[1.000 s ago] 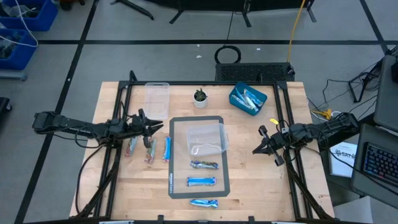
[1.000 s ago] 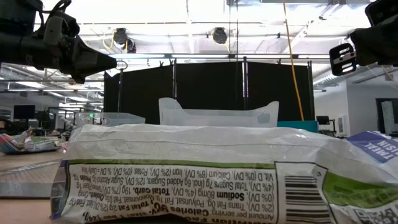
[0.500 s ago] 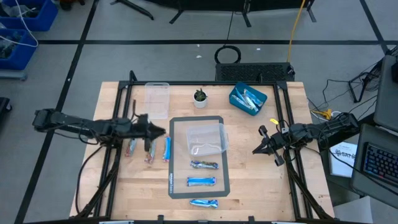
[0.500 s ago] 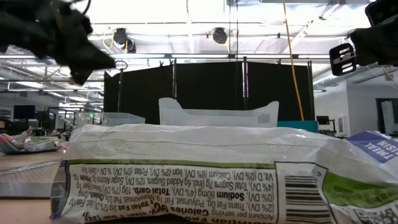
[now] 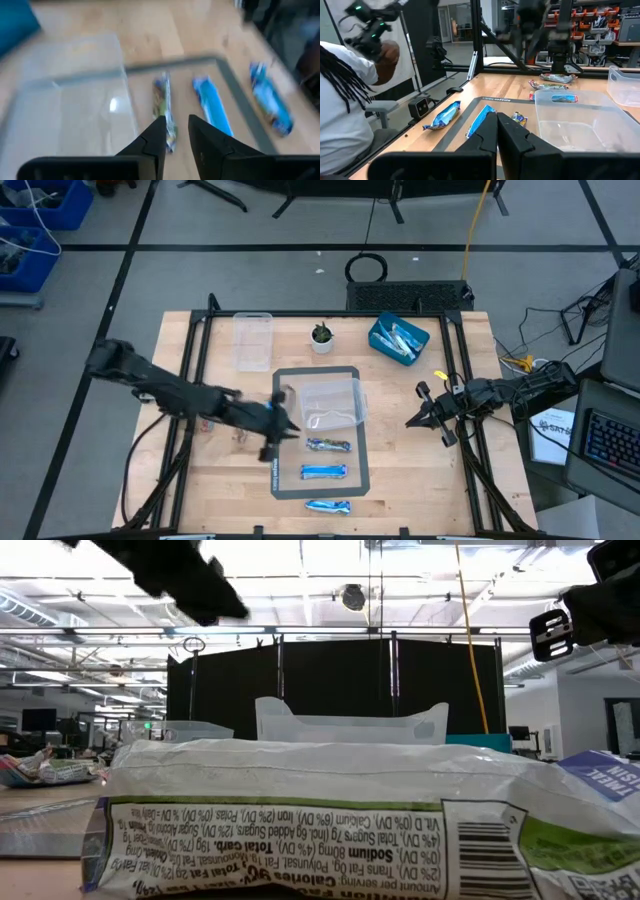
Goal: Pick and place Granola Bars by type
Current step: Put the snack into the center bin
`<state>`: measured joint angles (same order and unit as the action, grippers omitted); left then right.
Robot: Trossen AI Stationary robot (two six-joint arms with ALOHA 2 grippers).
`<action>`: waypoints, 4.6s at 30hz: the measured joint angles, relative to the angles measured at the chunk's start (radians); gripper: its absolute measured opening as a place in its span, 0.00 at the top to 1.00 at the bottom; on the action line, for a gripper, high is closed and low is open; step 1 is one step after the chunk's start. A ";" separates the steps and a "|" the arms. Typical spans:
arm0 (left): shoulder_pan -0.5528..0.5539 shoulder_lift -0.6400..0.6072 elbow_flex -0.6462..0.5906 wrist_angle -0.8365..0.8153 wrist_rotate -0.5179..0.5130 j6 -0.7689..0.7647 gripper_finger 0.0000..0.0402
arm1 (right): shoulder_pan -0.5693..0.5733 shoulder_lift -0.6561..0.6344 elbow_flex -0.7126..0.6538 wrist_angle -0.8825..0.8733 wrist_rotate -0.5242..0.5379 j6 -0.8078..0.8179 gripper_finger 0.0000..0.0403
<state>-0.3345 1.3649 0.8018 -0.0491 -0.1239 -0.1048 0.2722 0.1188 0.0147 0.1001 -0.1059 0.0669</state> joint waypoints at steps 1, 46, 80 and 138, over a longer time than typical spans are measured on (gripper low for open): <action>-0.005 0.054 0.040 -0.036 0.001 0.008 0.76 | 0.000 0.000 0.000 0.000 0.000 0.000 1.00; 0.019 0.580 0.406 -0.237 -0.091 0.132 0.54 | 0.000 0.000 0.000 0.000 0.000 0.000 1.00; -0.013 0.590 0.399 -0.268 -0.110 0.067 0.54 | 0.000 0.002 0.000 0.000 0.000 0.000 1.00; 0.090 -0.040 0.028 0.134 -0.249 0.435 0.96 | 0.000 0.002 0.000 0.000 0.000 0.000 1.00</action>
<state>-0.2450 1.3252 0.8294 0.0854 -0.3732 0.3306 0.2722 0.1211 0.0143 0.0998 -0.1059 0.0673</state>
